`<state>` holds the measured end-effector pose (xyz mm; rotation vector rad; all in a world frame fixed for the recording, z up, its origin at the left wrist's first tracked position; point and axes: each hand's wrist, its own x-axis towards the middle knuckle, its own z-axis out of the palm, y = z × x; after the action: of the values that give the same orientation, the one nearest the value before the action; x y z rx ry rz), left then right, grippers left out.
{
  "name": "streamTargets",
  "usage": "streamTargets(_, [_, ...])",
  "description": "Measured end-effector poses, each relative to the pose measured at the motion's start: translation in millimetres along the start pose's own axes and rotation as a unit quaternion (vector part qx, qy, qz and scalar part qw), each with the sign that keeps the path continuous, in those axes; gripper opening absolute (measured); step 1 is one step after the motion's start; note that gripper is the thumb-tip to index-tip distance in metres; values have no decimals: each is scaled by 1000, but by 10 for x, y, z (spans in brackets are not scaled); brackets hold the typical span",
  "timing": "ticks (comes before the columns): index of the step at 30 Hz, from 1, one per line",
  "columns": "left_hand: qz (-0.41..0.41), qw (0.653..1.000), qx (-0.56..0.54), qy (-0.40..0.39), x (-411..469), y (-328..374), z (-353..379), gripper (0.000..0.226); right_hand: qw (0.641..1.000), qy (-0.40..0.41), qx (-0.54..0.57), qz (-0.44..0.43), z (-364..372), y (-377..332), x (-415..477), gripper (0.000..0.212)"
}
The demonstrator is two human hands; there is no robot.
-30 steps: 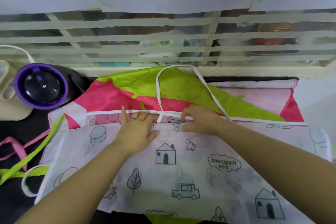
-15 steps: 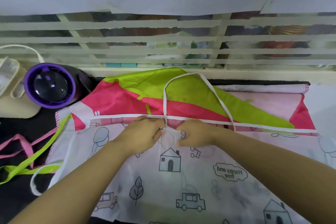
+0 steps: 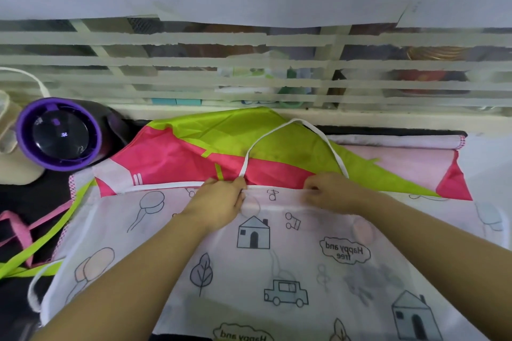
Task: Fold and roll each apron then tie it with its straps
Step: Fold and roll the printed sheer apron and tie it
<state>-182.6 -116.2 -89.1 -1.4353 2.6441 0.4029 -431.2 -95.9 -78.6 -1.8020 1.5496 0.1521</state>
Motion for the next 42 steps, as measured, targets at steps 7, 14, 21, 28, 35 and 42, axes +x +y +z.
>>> streamTargets(7, [7,992,108,62,-14,-18,277,35,956,283,-80,-8,610,95,-42,27])
streamTargets(14, [-46,980,72,180,-167,219,190,33,915,388,-98,-49,846,172,-50,24])
streamTargets(21, [-57,994,89,-5,-902,422,453,54,909,401,-98,-53,838,167,-64,19])
streamTargets(28, [-100,992,63,-47,-885,317,627,59,942,295,-158,30,934,-317,-396,34])
streamTargets(35, [-65,995,-68,16,-1085,204,227,52,989,89,-117,0,1613,-951,-751,75])
streamTargets(42, [-322,822,-302,359,-2387,-486,64,35,985,141,-91,35,1538,-1143,-695,85])
